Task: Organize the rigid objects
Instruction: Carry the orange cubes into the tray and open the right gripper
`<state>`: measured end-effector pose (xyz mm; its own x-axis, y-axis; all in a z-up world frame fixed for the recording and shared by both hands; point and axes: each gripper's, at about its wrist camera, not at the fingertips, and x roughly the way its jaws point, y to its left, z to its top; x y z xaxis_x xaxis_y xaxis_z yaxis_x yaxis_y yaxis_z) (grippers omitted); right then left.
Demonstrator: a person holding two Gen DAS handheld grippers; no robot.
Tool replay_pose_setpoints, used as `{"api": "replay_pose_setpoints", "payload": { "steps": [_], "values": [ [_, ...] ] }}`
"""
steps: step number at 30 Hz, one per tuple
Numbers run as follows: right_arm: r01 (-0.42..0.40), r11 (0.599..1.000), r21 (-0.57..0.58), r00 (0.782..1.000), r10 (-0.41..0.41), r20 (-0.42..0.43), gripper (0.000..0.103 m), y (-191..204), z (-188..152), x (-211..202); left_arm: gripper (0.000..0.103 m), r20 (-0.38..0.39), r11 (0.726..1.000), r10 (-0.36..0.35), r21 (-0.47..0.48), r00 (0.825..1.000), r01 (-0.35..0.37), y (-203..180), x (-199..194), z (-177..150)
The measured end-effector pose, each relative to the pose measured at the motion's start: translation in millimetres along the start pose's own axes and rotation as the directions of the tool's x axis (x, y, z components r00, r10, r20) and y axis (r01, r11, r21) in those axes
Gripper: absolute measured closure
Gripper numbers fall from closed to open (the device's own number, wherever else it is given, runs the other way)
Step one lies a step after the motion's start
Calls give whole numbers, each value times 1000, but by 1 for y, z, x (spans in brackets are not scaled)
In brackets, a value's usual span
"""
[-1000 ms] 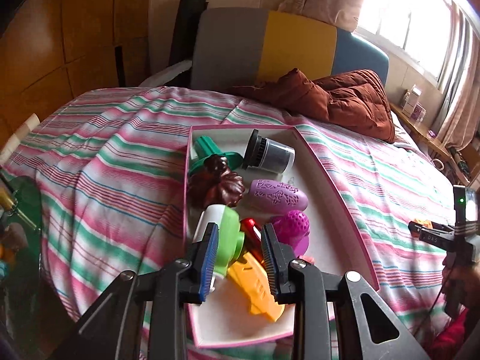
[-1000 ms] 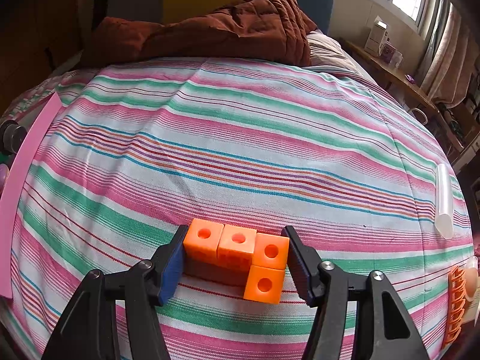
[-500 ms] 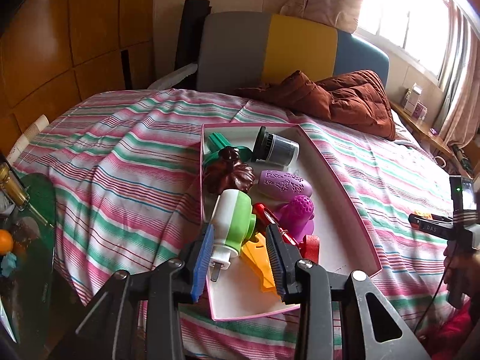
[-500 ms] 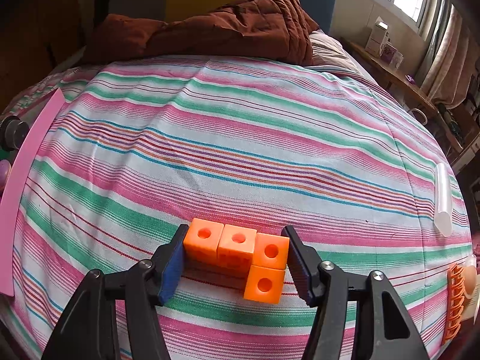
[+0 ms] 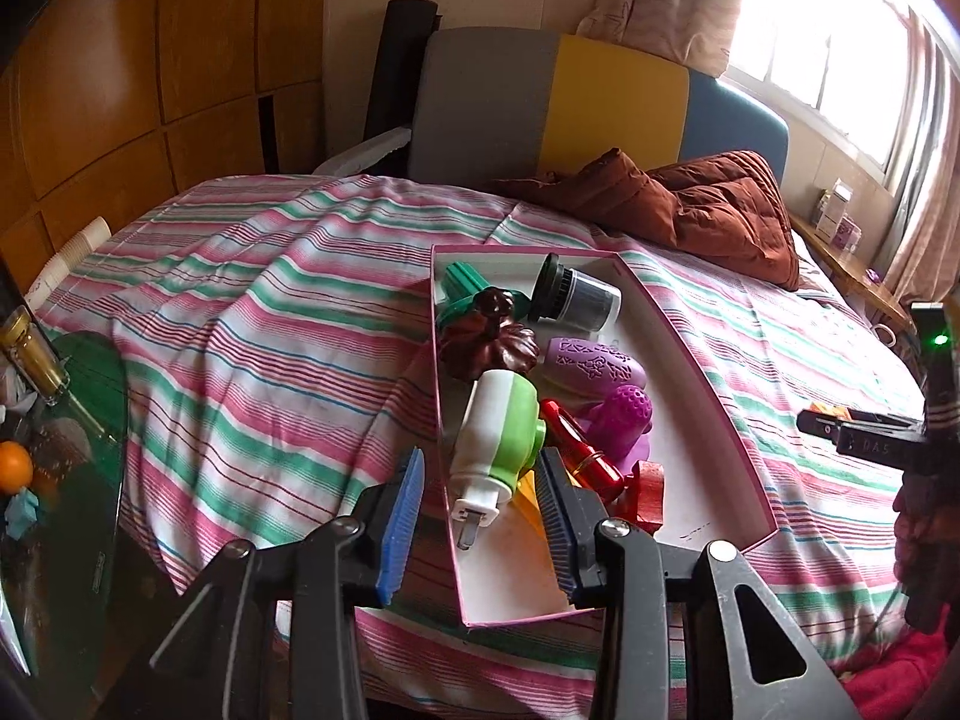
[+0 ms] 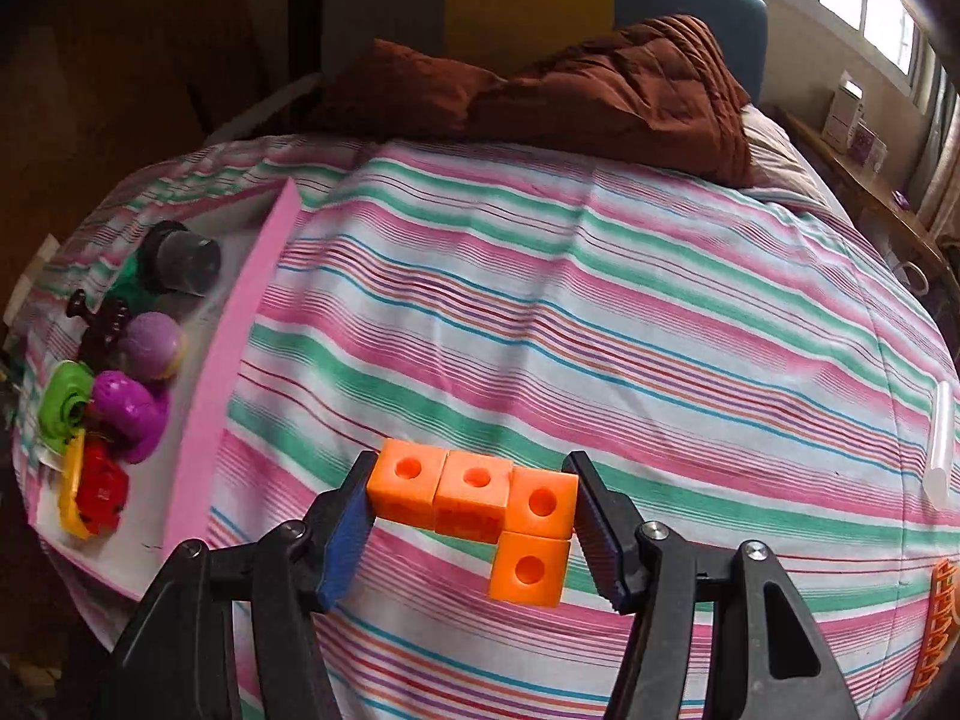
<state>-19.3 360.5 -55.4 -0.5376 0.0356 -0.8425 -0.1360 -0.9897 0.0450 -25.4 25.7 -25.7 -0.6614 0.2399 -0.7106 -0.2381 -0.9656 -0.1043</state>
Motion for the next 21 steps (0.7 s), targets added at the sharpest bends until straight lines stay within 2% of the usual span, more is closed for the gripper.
{"api": "replay_pose_setpoints", "payload": {
  "steps": [6, 11, 14, 17, 18, 21],
  "values": [
    [-134, 987, -86, 990, 137, 35, 41, 62, 22, -19, 64, -3, 999, 18, -30, 1000, -18, 13, 1, -2],
    [-242, 961, -131, 970, 241, -23, 41, 108, 38, -12, 64, -8, 999, 25, -46, 1000, -25, 21, 3, -3],
    [-256, 955, -146, 966, 249, -67, 41, 130, 46, 5, 64, -11, 998, 28, -49, 1000, -28, 24, 4, -3],
    [-270, 953, -136, 957, 250, -146, 41, 144, 55, 36, 64, -19, 998, 28, -54, 999, -29, 27, 7, -3],
    [-271, 956, -116, 957, 254, -139, 41, 144, 58, 42, 64, -21, 998, 28, -56, 999, -29, 27, 8, -3],
    [-282, 958, -54, 945, 268, -188, 41, 144, 64, 65, 64, -28, 998, 29, -60, 999, -30, 30, 10, -4]
  ]
}}
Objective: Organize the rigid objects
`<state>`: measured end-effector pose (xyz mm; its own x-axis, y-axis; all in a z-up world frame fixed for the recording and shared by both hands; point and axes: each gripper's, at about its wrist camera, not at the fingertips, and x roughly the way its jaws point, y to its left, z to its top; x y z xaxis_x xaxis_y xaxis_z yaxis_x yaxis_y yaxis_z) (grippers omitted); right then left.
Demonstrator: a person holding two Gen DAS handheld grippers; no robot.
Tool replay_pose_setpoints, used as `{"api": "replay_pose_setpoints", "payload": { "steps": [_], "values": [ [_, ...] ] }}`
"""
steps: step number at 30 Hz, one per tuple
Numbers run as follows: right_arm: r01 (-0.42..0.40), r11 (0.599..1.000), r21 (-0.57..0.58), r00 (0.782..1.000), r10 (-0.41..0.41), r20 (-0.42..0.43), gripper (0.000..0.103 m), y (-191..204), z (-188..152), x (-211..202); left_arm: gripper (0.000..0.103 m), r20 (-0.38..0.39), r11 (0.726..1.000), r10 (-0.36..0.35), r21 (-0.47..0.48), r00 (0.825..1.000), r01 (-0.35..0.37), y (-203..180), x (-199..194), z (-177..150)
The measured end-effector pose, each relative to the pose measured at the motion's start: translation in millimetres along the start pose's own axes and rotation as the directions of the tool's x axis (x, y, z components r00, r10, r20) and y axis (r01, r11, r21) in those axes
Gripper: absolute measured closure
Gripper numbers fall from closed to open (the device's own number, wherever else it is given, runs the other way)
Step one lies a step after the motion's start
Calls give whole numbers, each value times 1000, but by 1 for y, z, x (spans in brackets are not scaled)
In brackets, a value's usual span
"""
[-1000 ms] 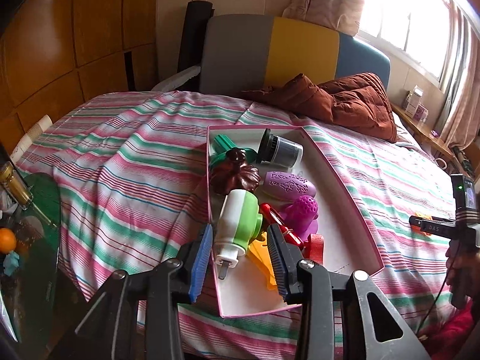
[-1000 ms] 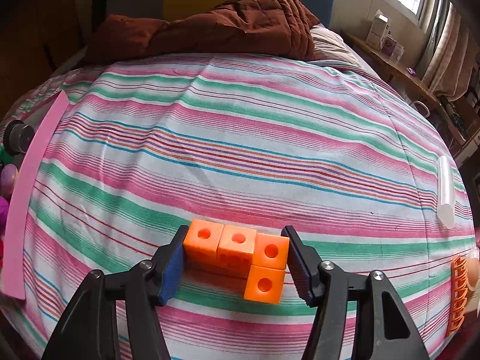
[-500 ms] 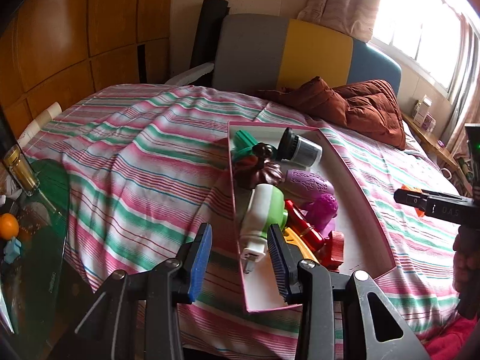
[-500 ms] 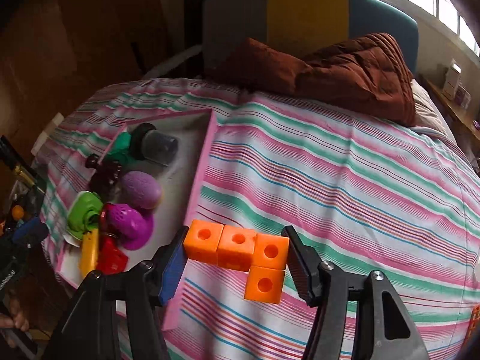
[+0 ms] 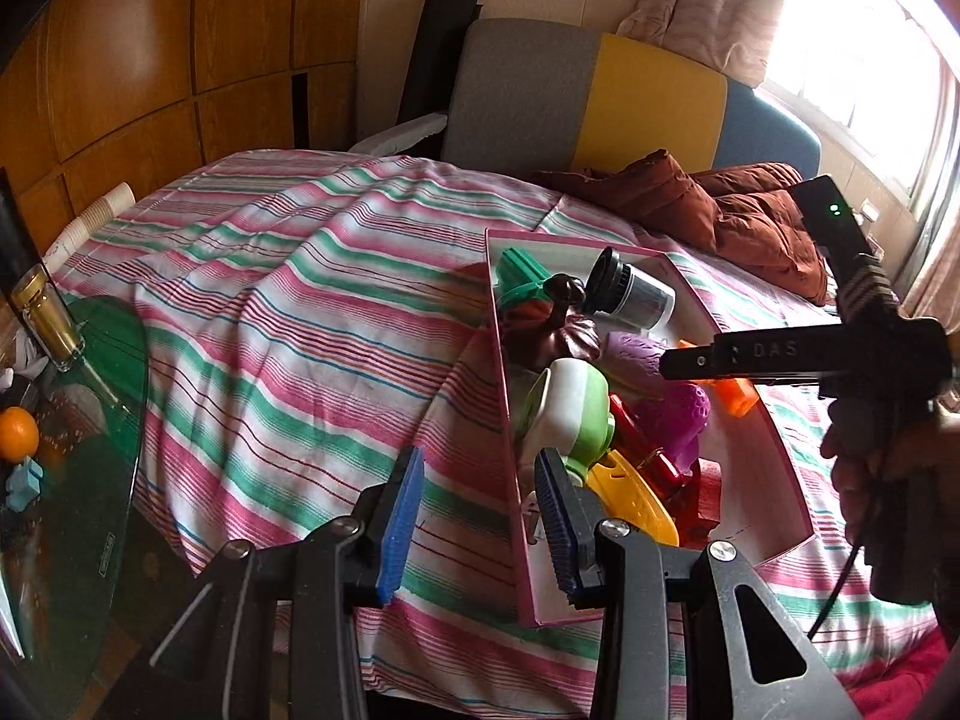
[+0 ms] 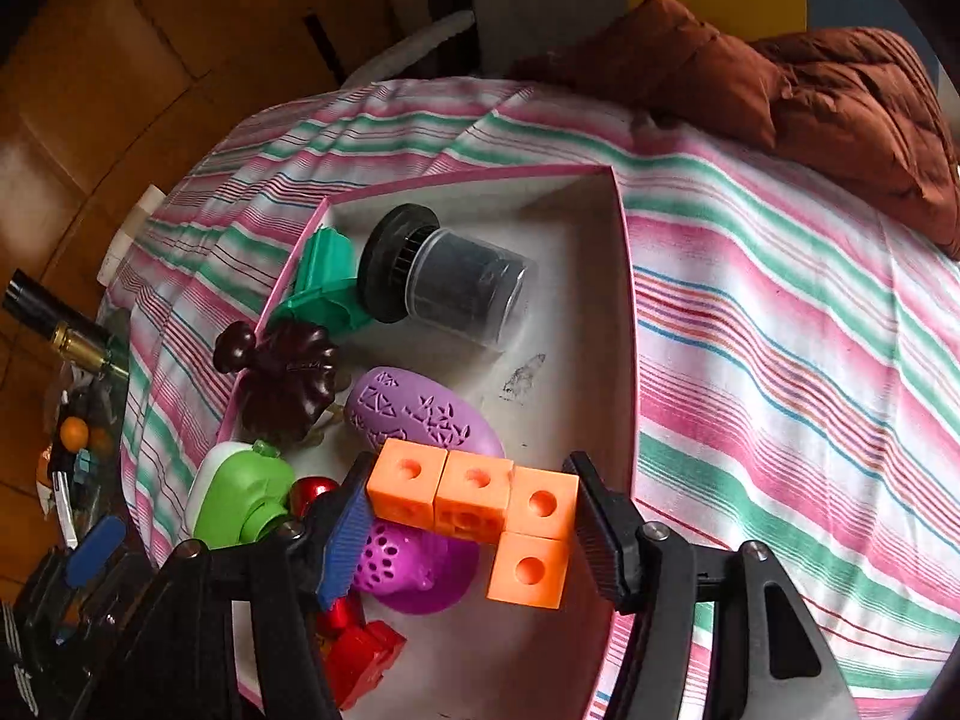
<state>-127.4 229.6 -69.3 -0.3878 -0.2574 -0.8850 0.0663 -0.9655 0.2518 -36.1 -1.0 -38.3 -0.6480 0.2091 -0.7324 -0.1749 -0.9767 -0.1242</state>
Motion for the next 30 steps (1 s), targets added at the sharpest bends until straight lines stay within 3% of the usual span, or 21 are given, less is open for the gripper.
{"api": "replay_pose_setpoints", "payload": {
  "steps": [9, 18, 24, 30],
  "values": [
    [-2, 1000, 8, 1000, 2, 28, 41, -2, -4, 4, 59, -3, 1000, 1, 4, 1000, -1, 0, 3, -1],
    [59, 998, -3, 988, -58, 142, 40, 3, -14, -20, 47, 12, 1000, 11, 11, 1000, -11, -5, -4, -1],
    [159, 987, -34, 960, -147, 237, 40, 8, -42, -50, 31, 41, 999, 20, 32, 999, -21, -15, -15, 0],
    [250, 968, 10, 917, -240, 318, 40, 7, -74, -77, 18, 67, 998, 38, 52, 997, -42, -27, -27, -2]
  ]
}}
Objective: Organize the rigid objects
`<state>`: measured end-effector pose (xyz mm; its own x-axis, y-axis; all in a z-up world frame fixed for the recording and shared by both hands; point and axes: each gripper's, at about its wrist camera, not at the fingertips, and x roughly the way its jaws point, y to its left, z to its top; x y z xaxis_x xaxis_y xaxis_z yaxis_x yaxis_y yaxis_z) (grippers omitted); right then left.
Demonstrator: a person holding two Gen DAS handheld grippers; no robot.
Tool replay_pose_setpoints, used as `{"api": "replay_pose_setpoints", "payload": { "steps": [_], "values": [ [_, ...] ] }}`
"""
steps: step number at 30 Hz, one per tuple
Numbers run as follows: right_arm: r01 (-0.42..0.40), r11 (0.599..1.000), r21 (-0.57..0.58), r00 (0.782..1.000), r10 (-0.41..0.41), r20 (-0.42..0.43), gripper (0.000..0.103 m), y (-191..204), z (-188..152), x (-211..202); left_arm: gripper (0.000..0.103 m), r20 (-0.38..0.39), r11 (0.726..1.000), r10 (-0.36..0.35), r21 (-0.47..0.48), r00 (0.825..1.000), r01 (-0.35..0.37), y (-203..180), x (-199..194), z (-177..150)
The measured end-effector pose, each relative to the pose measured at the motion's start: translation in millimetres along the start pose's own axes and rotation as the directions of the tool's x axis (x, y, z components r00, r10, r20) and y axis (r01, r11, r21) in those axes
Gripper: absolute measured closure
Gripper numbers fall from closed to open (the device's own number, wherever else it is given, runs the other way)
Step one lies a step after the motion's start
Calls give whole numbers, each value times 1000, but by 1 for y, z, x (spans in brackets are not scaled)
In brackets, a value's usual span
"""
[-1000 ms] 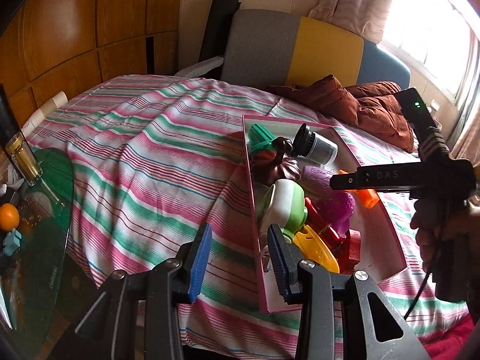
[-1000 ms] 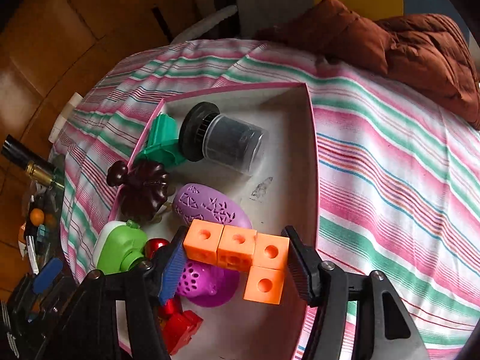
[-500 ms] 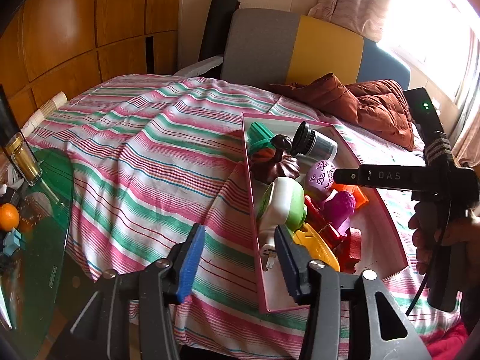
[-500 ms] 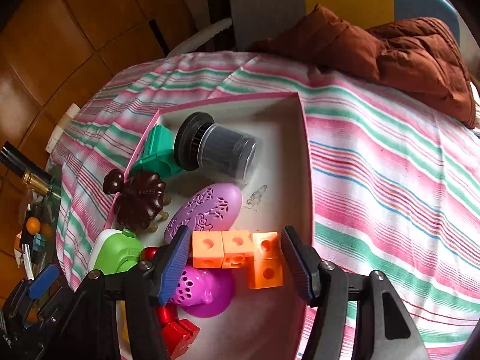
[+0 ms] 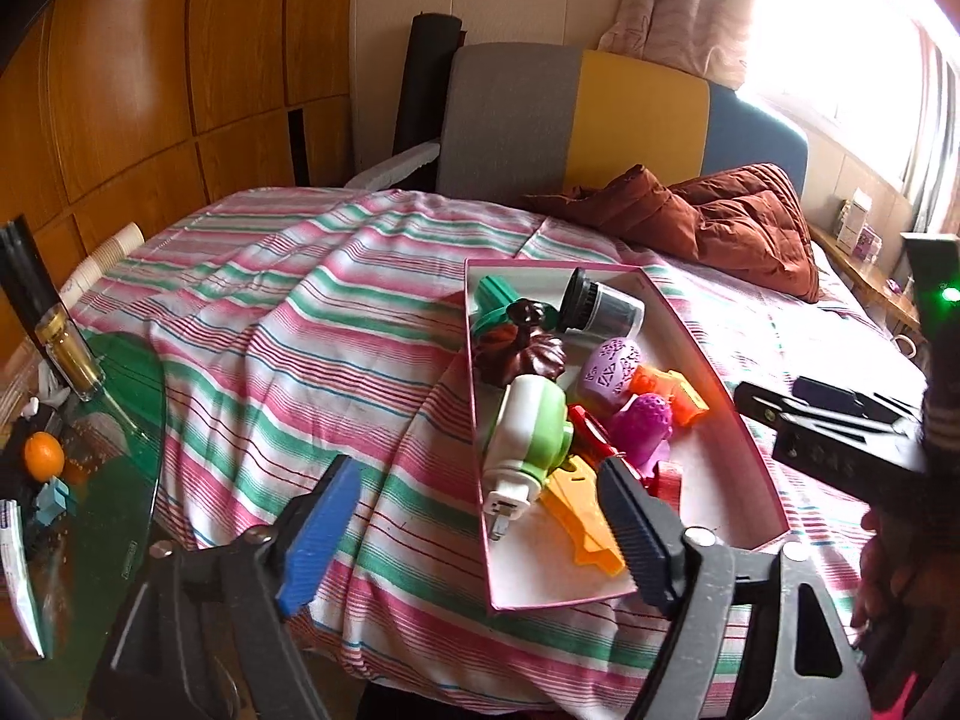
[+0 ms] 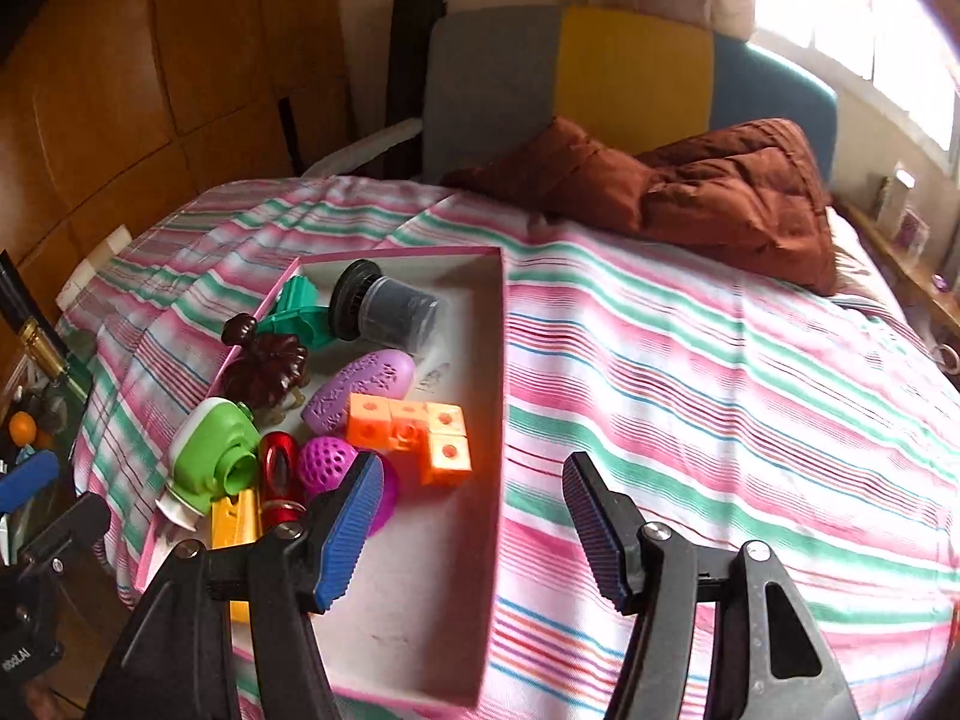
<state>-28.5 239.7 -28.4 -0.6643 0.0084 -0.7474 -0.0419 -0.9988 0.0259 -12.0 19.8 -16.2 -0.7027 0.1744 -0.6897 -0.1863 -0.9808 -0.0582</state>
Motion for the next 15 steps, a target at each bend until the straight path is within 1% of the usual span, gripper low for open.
{"api": "replay_pose_setpoints", "payload": {
  "steps": [5, 10, 15],
  "values": [
    [64, 997, 37, 996, -66, 56, 40, -6, -17, -26, 1, 13, 1000, 25, -2, 1000, -25, -7, -9, -2],
    [96, 995, 30, 992, -98, 85, 40, -2, -29, -38, 0, 29, 999, 33, -10, 999, -33, -11, -17, -4],
    [92, 996, 22, 992, -94, 88, 40, 1, -36, -43, 0, 48, 996, 91, 0, 995, -91, -17, -22, -7]
  ]
}}
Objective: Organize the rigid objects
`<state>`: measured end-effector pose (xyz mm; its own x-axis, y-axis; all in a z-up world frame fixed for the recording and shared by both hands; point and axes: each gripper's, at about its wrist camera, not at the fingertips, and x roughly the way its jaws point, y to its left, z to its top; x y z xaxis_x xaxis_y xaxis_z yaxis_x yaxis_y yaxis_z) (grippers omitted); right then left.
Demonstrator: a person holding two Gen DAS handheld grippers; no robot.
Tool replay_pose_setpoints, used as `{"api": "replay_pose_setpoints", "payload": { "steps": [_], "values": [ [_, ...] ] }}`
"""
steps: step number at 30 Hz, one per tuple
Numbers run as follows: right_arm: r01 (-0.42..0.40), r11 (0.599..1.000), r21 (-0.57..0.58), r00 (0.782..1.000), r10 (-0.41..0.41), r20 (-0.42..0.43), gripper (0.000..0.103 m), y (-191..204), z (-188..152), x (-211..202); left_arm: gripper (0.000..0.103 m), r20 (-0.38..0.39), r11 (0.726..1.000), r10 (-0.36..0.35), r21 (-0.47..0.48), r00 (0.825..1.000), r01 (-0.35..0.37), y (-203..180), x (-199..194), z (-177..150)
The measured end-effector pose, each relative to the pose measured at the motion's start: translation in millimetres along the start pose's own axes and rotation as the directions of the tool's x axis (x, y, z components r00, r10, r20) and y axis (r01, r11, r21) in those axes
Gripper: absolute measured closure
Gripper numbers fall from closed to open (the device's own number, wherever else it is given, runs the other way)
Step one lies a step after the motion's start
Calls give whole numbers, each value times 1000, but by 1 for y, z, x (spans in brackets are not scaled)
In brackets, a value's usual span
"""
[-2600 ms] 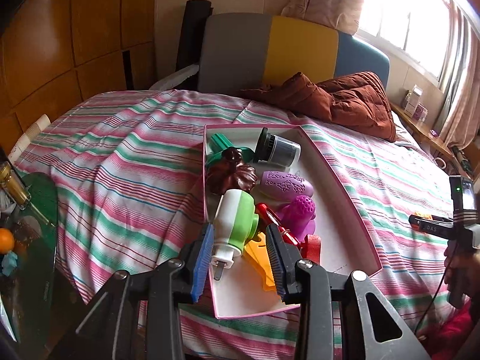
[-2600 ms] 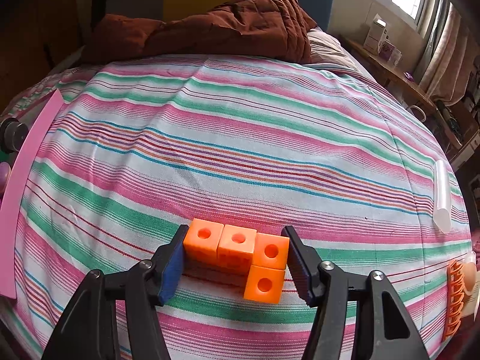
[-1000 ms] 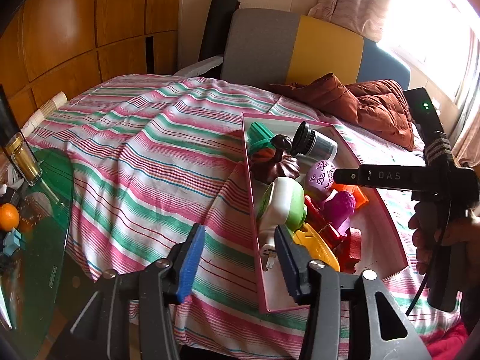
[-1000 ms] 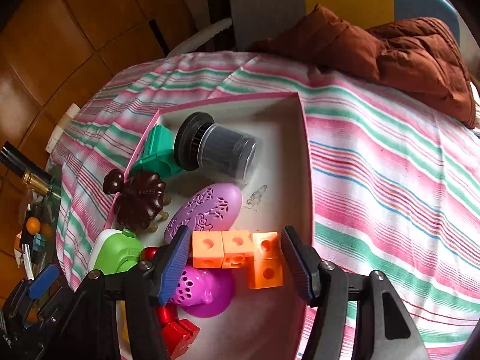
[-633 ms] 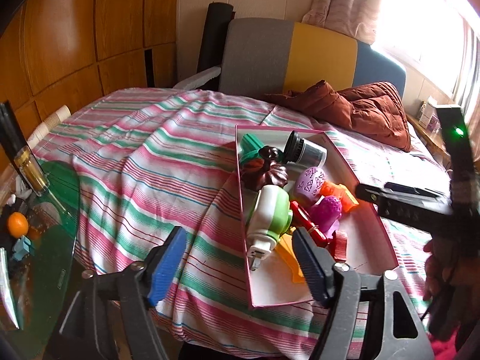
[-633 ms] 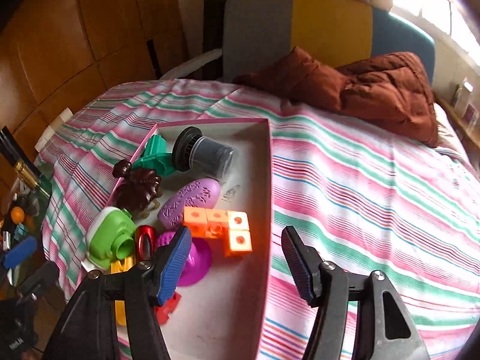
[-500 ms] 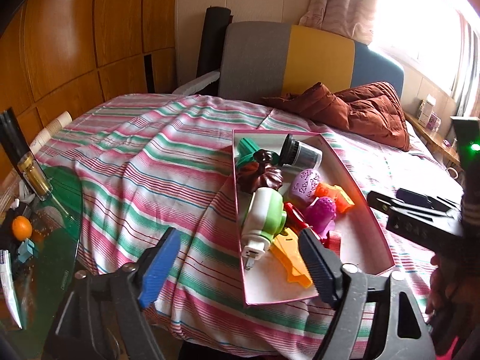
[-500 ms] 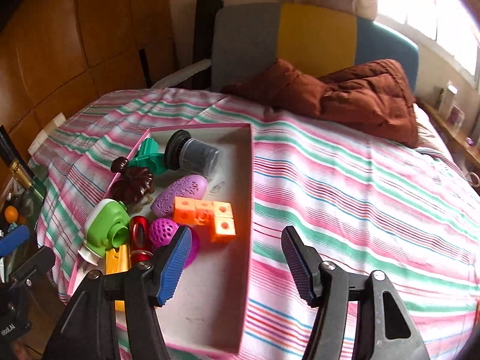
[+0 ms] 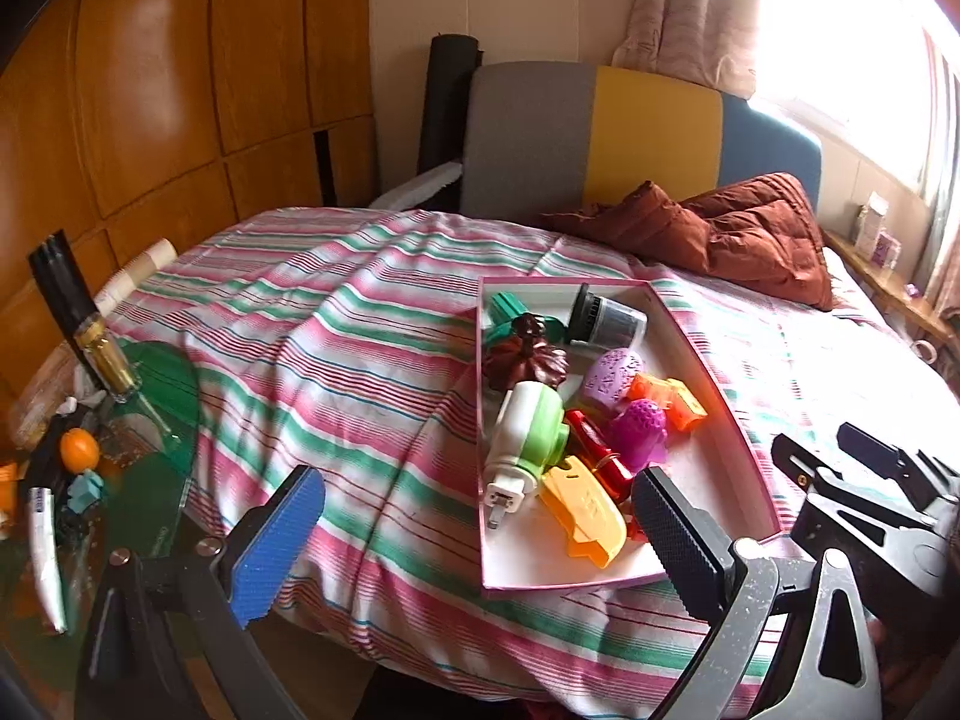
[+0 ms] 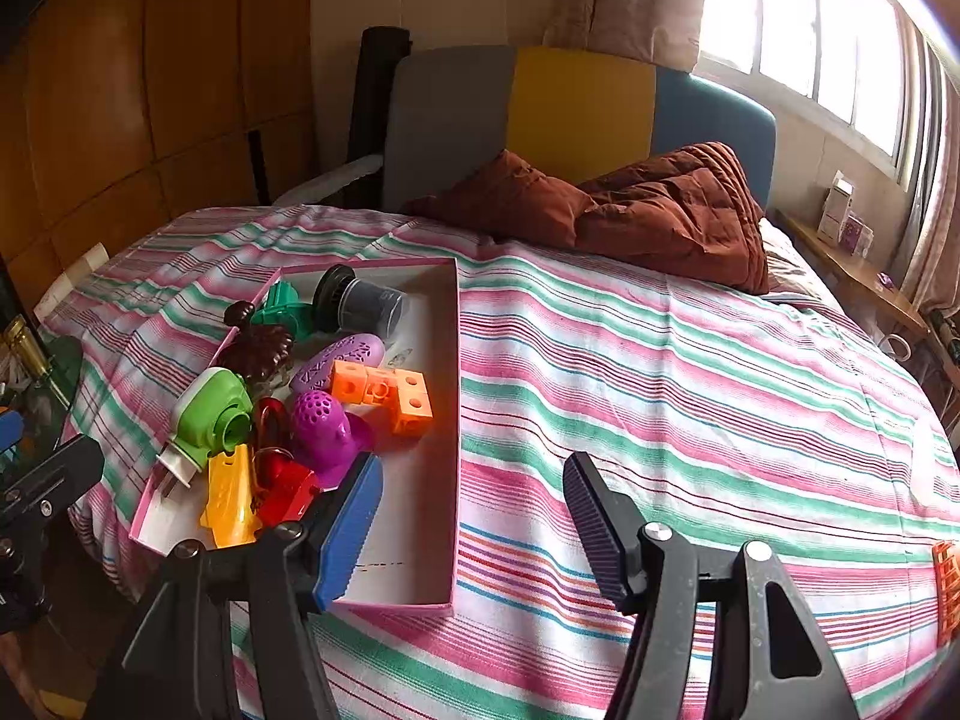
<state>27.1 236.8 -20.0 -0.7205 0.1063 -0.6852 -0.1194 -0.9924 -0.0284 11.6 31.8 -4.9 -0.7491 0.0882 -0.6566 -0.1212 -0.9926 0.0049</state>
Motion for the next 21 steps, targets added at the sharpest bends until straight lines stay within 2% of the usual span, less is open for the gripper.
{"api": "replay_pose_setpoints", "payload": {
  "steps": [6, 16, 21],
  "values": [
    [0, 1000, 3, 1000, 0, 13, 40, 1, -3, -8, 0, 19, 1000, 18, -1, 1000, -18, -2, -6, -6],
    [-6, 1000, -4, 1000, 6, 19, 40, 8, -4, -15, 0, 6, 999, 29, -42, 1000, -29, 3, -5, -5],
    [-14, 1000, -13, 1000, 14, 20, 40, 15, -2, -13, 2, 61, 997, 56, -55, 997, -53, 6, -10, -9]
  ]
}}
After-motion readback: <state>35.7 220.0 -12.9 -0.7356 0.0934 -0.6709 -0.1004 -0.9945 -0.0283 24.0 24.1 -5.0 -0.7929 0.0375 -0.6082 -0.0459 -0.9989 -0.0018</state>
